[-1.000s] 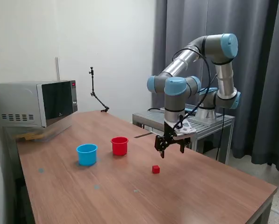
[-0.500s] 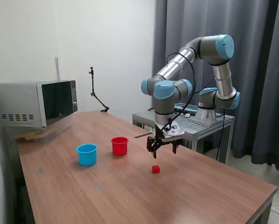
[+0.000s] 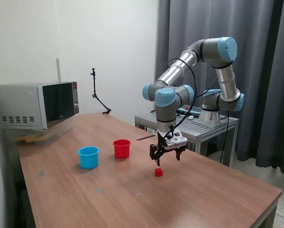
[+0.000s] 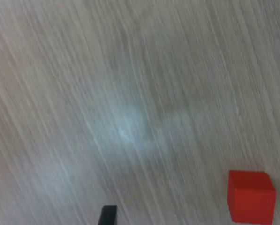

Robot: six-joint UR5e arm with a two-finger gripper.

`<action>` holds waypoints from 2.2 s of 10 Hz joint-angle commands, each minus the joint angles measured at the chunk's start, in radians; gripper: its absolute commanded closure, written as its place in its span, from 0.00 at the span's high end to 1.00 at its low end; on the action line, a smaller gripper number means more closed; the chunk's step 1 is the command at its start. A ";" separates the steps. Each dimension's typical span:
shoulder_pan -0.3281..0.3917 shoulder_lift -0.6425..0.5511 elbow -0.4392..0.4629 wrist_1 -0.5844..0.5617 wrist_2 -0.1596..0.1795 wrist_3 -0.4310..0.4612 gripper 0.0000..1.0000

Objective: Place red objects in the red bin, and blue objects in the blue bin.

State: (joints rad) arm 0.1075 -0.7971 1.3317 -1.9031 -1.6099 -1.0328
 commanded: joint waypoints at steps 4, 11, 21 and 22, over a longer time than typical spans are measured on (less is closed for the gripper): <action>-0.002 0.002 0.001 -0.010 -0.043 -0.035 1.00; -0.002 0.009 0.000 -0.135 -0.067 -0.029 1.00; -0.008 0.038 0.037 -0.137 -0.067 0.051 1.00; -0.011 0.038 0.037 -0.139 -0.067 0.043 1.00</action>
State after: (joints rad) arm 0.1005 -0.7594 1.3675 -2.0397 -1.6772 -0.9866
